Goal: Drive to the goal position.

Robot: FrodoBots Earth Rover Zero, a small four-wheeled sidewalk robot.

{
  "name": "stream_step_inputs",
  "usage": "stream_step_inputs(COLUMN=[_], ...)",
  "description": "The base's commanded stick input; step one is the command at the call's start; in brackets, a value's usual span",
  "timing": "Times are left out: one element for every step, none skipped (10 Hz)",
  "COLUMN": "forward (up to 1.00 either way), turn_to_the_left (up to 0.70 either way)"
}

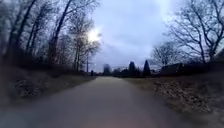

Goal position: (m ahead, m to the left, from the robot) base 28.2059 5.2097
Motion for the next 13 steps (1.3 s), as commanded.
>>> stream_step_inputs(forward=[1.0, 1.0, 1.0, 1.0, 1.0, 1.0, 1.0, 1.0, 1.0, 1.0, 1.0, 1.0, 1.0], turn_to_the_left=[0.04, 0.04, 0.04, 0.04, 0.04, 0.04, 0.04, 0.04, 0.04, 0.04, 0.04, 0.38, 0.44])
